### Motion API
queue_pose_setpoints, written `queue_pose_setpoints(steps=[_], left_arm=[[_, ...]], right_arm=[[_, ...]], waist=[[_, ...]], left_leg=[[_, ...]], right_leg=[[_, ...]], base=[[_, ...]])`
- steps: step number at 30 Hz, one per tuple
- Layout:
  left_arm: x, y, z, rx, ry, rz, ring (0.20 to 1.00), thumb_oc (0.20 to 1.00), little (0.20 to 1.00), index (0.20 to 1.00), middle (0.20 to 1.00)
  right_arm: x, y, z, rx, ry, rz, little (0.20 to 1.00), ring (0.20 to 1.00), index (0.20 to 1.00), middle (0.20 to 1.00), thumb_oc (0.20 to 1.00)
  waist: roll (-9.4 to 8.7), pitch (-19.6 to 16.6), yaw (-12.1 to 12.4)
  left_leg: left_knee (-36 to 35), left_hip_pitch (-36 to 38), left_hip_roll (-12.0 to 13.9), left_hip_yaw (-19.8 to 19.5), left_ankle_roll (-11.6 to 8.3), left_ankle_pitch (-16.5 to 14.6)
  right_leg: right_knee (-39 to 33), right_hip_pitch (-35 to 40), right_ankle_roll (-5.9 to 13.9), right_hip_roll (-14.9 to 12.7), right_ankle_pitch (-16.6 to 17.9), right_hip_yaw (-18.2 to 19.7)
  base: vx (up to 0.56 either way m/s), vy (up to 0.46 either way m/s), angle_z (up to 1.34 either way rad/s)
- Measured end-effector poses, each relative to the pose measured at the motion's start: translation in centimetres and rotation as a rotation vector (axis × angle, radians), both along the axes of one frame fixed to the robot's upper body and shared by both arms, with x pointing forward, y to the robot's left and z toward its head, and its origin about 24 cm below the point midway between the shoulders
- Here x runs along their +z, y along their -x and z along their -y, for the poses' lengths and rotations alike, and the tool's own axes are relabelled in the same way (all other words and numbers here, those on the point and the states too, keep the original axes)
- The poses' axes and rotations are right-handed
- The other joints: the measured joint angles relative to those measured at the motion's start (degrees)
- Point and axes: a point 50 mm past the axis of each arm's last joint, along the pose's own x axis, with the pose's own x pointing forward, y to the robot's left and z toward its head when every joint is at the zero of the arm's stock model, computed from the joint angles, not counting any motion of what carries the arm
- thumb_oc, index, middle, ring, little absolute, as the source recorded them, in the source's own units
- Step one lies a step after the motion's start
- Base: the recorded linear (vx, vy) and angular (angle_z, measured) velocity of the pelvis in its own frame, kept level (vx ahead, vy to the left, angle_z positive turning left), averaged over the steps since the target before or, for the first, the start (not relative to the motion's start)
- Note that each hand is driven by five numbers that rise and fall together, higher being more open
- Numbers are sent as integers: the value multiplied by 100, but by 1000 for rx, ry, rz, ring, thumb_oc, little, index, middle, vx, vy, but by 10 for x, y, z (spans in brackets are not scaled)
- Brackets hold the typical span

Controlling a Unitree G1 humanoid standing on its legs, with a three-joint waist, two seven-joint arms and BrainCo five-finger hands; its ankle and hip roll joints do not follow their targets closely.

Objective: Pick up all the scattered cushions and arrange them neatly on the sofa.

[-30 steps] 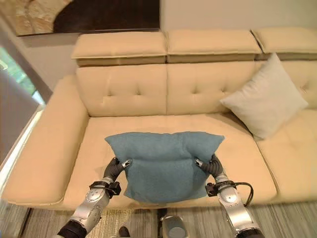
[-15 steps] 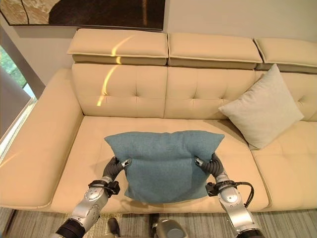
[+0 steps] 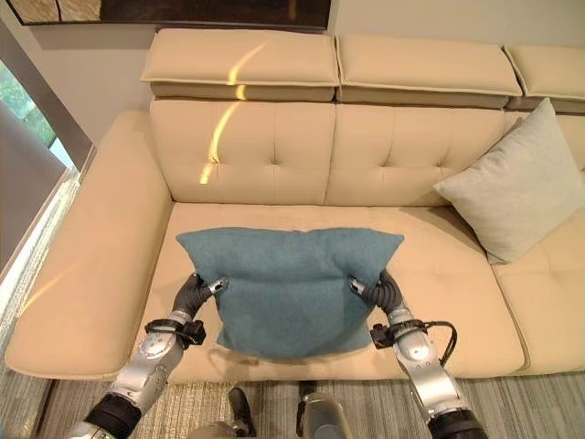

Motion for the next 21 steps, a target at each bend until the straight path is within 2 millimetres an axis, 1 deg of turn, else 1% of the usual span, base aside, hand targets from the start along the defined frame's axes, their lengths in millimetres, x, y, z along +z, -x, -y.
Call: queue_pose_setpoints(steps=[1, 2, 3, 6, 7, 8, 9, 10, 11, 14, 15, 17, 18, 19, 21], left_arm=[[5, -4, 0, 5, 0, 20, 200, 200, 200, 200, 200], [13, -11, 1, 15, -1, 54, 200, 200, 200, 200, 200], [31, -25, 3, 29, -3, 119, 200, 200, 200, 200, 200], [60, -43, 6, 51, -5, 226, 200, 200, 200, 200, 200], [85, -56, 7, 74, -10, 304, 200, 200, 200, 200, 200], [98, -63, 9, 88, -3, 347, 200, 200, 200, 200, 200], [112, -70, 8, 117, -12, 389, 200, 200, 200, 200, 200], [112, -70, 8, 117, -12, 389, 200, 200, 200, 200, 200], [131, -82, 7, 138, -34, 445, 200, 200, 200, 200, 200], [157, -95, 3, 179, -73, 504, 200, 200, 200, 200, 200], [166, -103, 3, 190, -117, 513, 200, 200, 200, 200, 200], [194, -112, 4, 222, -128, 570, 200, 200, 200, 200, 200], [225, -119, 5, 250, -127, 640, 200, 200, 200, 200, 200], [235, -119, 5, 265, -124, 665, 200, 200, 200, 200, 200], [247, -120, 2, 283, -123, 696, 200, 200, 200, 200, 200]], right_arm=[[5, -4, -1, -2, 0, 20, 200, 200, 200, 200, 200], [13, -11, -2, -6, 0, 56, 200, 200, 200, 200, 200], [31, -24, -4, -11, 7, 127, 200, 200, 200, 200, 200], [58, -43, -10, -18, 9, 228, 200, 200, 200, 200, 200], [82, -59, -13, -29, 11, 305, 200, 200, 200, 200, 200], [95, -66, -11, -41, 25, 344, 200, 200, 200, 200, 200], [107, -77, -17, -33, 42, 370, 200, 200, 200, 200, 200], [107, -77, -17, -33, 42, 370, 200, 200, 200, 200, 200], [125, -88, -21, -32, 62, 413, 200, 200, 200, 200, 200], [145, -99, -25, -44, 82, 463, 200, 200, 200, 200, 200], [154, -106, -28, -53, 86, 472, 200, 200, 200, 200, 200], [183, -115, -33, -72, 93, 548, 200, 200, 200, 200, 200], [216, -119, -38, -88, 91, 632, 200, 200, 200, 200, 200], [227, -120, -41, -89, 84, 661, 200, 200, 200, 200, 200], [240, -120, -46, -88, 86, 701, 200, 200, 200, 200, 200]], waist=[[2, -1, -5], [18, 9, 9], [47, 18, 2], [115, 58, 33], [180, 111, 71], [247, 178, 133], [295, 245, 149], [295, 245, 149], [319, 256, 165], [306, 322, 185], [309, 324, 219], [309, 333, 256], [309, 346, 277], [309, 351, 287], [306, 356, 295]], left_leg=[[5, -38, 2, -4, 3, 4], [5, -80, 8, -2, 14, 12], [47, -256, 12, -12, 21, 27], [135, -531, 21, -13, 41, 53], [191, -782, 32, -15, 58, 78], [194, -841, 33, -26, 58, 99], [271, -930, 45, -25, 60, 100], [271, -930, 45, -25, 60, 100], [304, -1166, 50, -41, 52, 104], [317, -1448, 54, -75, 66, 175], [299, -1512, 62, -117, 57, 173], [302, -1727, 65, -110, 42, 201], [312, -1966, 64, -117, 45, 233], [310, -2043, 64, -133, 46, 242], [290, -2113, 66, -165, 45, 248]], right_leg=[[4, -33, 1, 0, 3, -9], [-5, -76, 0, -2, 6, -26], [12, -230, 9, -20, 30, -73], [43, -467, -18, -36, 51, -104], [95, -705, -78, -36, 125, -115], [99, -762, -85, -34, 160, -125], [115, -820, -86, -38, 156, -128], [115, -820, -86, -38, 156, -128], [197, -1079, -86, -34, 157, -138], [267, -1376, -97, -35, 166, -147], [257, -1440, -95, -27, 160, -157], [245, -1659, -144, -18, 208, -142], [244, -1892, -207, -11, 257, -137], [243, -1969, -216, -10, 263, -138], [240, -2050, -218, -4, 263, -138]], base=[[0, 0, 0], [-37, -30, 4], [-48, -32, 4], [-38, -54, 5], [-41, -83, 6], [47, -89, 5], [-30, -70, 2], [-12, -33, 3], [-112, -45, 3], [82, -31, 4], [18, -40, 3], [10, -16, -2], [0, 0, 0], [0, 0, 0], [0, 0, 0]])
